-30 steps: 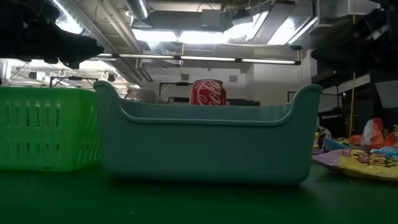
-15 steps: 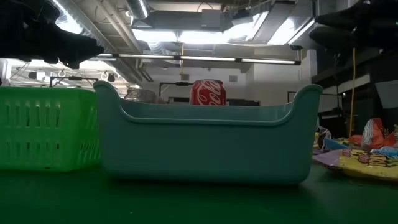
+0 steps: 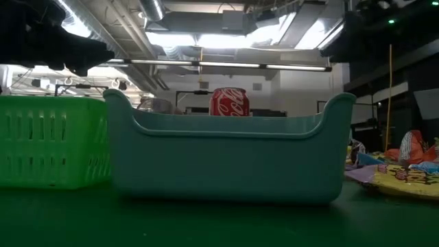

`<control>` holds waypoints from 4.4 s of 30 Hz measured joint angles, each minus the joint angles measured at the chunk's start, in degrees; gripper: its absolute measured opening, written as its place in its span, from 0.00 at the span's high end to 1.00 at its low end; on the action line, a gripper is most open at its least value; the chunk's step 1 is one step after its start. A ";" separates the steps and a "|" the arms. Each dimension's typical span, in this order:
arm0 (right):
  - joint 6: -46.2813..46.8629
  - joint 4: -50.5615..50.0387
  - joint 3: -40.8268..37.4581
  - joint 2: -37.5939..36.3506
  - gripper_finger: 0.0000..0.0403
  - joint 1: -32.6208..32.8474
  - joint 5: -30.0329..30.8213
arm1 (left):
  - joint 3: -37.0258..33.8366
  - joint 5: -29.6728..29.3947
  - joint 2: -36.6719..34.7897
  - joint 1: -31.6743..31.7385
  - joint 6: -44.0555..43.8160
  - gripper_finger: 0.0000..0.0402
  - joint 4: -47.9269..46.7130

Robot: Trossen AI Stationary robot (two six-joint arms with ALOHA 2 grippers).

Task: Sort candy
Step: Put the yellow candy into the red bin

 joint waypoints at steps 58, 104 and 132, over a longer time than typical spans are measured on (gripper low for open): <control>6.00 -10.90 8.12 50.41 0.86 -35.34 -40.98 | 0.00 -0.02 0.00 0.00 -0.02 0.56 -0.02; -2.02 11.24 39.73 58.22 0.99 -25.06 -46.75 | 0.00 -5.66 0.00 0.00 -0.01 0.56 0.92; -2.00 37.14 46.15 80.69 0.98 -17.72 -46.51 | 0.00 -5.60 0.00 0.00 0.00 0.56 0.83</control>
